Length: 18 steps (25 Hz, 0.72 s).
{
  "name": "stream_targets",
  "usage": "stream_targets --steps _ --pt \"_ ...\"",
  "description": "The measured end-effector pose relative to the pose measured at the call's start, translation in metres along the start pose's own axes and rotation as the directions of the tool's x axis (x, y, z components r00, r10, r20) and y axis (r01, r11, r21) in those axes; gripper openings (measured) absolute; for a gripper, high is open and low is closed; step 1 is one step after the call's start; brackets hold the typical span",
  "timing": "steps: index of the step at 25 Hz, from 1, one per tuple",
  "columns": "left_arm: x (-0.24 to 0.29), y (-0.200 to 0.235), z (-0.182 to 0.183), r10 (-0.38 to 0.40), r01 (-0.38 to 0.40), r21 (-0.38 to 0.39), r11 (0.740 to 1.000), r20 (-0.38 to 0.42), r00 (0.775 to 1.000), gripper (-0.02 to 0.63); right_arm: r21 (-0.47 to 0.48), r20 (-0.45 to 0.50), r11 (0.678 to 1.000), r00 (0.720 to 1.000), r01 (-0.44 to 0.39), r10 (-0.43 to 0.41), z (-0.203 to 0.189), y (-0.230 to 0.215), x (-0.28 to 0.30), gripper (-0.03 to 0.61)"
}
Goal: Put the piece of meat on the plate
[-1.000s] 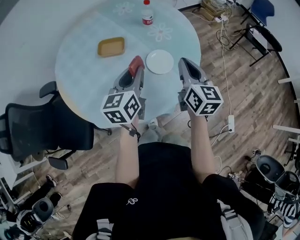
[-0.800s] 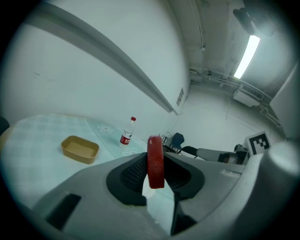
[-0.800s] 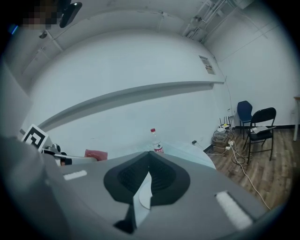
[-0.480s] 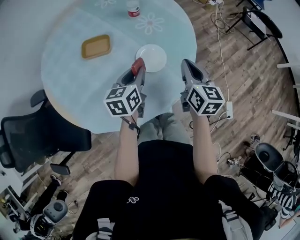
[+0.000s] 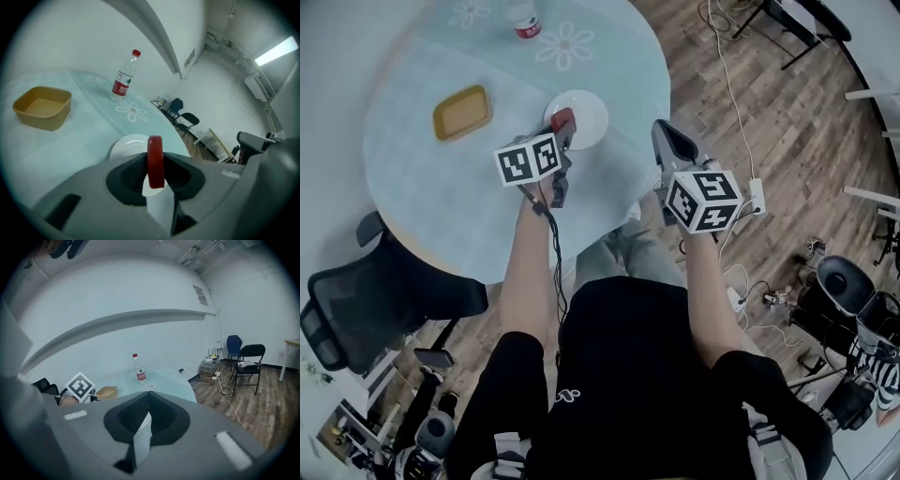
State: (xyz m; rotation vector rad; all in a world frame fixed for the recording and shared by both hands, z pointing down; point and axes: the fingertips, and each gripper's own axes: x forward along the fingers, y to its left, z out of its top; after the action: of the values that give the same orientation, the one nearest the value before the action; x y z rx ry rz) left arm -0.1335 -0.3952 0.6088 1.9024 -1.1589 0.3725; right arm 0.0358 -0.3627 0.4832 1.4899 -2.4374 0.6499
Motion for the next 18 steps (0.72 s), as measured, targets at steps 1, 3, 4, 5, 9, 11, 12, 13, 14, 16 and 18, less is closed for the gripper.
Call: stream_targets --steps 1,3,4,5,9,11,12,13,14,16,18 --pt "0.010 0.001 -0.001 -0.011 0.011 -0.006 1.000 -0.030 1.000 0.084 0.000 -0.004 1.000 1.000 0.007 -0.007 0.000 -0.006 -0.001 0.009" --pt "0.028 -0.001 -0.007 -0.033 0.032 -0.019 0.999 -0.096 0.995 0.084 0.004 -0.003 1.000 1.000 0.026 -0.026 0.002 -0.019 -0.007 0.009" --pt "0.034 -0.002 -0.011 -0.039 0.037 -0.021 0.999 -0.128 0.991 0.084 0.006 -0.001 0.999 0.999 0.034 -0.034 0.004 -0.024 -0.009 0.009" --pt "0.039 -0.002 -0.015 -0.043 0.040 -0.021 0.999 -0.155 0.987 0.084 0.006 0.002 0.999 0.999 0.041 -0.041 0.006 -0.029 -0.012 0.009" --pt "0.050 -0.006 -0.020 -0.095 0.080 -0.082 0.993 -0.189 0.977 0.087 0.005 0.012 0.998 0.998 0.062 -0.062 0.013 -0.043 -0.016 0.010" --pt "0.052 -0.006 -0.021 -0.112 0.095 -0.087 0.992 -0.215 0.970 0.091 0.003 0.011 0.998 0.998 0.066 -0.066 0.015 -0.046 -0.015 0.009" --pt "0.053 -0.004 -0.022 -0.106 0.092 -0.069 0.993 -0.238 0.966 0.098 -0.001 0.010 0.998 0.998 0.064 -0.064 0.016 -0.046 -0.014 0.009" --pt "0.053 -0.001 -0.023 -0.087 0.079 -0.040 0.996 -0.261 0.961 0.116 -0.005 0.009 0.998 0.998 0.059 -0.059 0.017 -0.045 -0.012 0.009" --pt "0.052 0.003 -0.024 -0.063 0.063 -0.008 0.998 -0.282 0.957 0.141 -0.011 0.008 0.999 0.999 0.053 -0.053 0.018 -0.044 -0.011 0.009" --pt "0.051 0.009 -0.027 -0.032 0.042 0.024 0.999 -0.302 0.953 0.205 -0.023 0.006 0.999 0.999 0.040 -0.040 0.022 -0.040 -0.008 0.009" --pt "0.048 0.012 -0.025 -0.024 0.033 0.029 0.999 -0.285 0.958 0.251 -0.032 0.004 0.999 1.000 0.025 -0.025 0.025 -0.035 -0.005 0.009"
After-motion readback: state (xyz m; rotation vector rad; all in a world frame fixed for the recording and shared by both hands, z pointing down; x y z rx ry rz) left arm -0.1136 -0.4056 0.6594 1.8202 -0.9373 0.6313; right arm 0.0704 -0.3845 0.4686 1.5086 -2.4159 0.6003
